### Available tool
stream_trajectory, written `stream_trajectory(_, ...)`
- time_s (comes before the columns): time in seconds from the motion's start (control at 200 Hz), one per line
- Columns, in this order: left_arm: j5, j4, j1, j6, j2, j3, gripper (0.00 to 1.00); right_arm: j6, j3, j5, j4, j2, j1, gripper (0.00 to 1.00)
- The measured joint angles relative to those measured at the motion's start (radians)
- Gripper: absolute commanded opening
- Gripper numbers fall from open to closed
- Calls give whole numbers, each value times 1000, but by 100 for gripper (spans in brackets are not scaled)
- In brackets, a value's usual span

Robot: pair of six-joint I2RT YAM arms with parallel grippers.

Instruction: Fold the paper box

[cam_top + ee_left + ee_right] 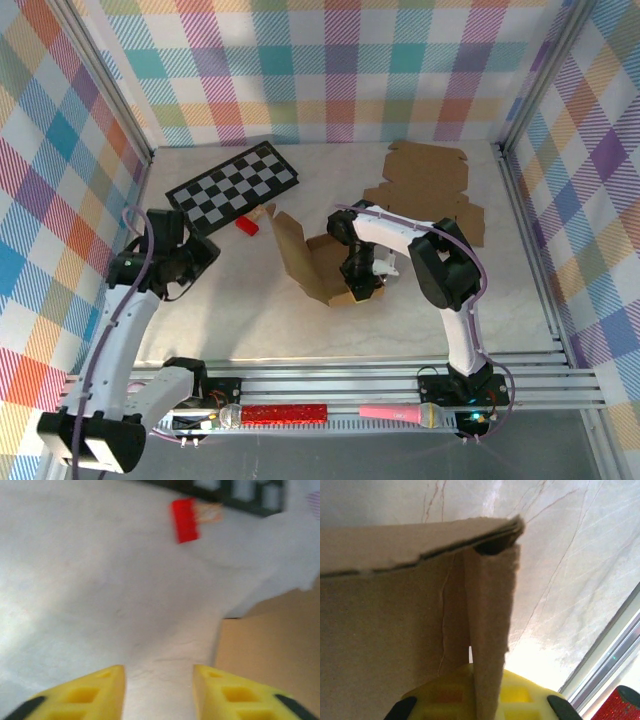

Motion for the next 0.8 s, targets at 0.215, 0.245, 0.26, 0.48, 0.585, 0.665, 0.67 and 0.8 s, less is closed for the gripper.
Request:
stream_trajectory(0.215,224,219,-41,-51,101,-253,34,22,-18,-38,51,0,18,0)
stream_trajectory(0.245,246,256,-68,-57,132,-256,35,26,-20,-45,56,0,23,0)
stream_trajectory(0.26,257,276,-83,-59,147,-255,36,27,-20,-48,59,0,24,0)
stream_trajectory(0.48,302,458,-246,-60,329,-196,37,35,-20,-100,97,0,47,17)
stream_trajectory(0.585,298,481,-249,-59,368,-143,37,28,-20,-125,114,0,47,35)
stream_trajectory(0.665,293,486,-249,-51,393,-95,37,31,-20,-136,131,0,50,44)
stream_trajectory(0.67,293,486,-249,-51,394,-93,37,32,-20,-137,132,-1,50,44)
stream_trajectory(0.8,291,491,-250,-32,427,-51,37,34,-21,-146,150,-17,52,54)
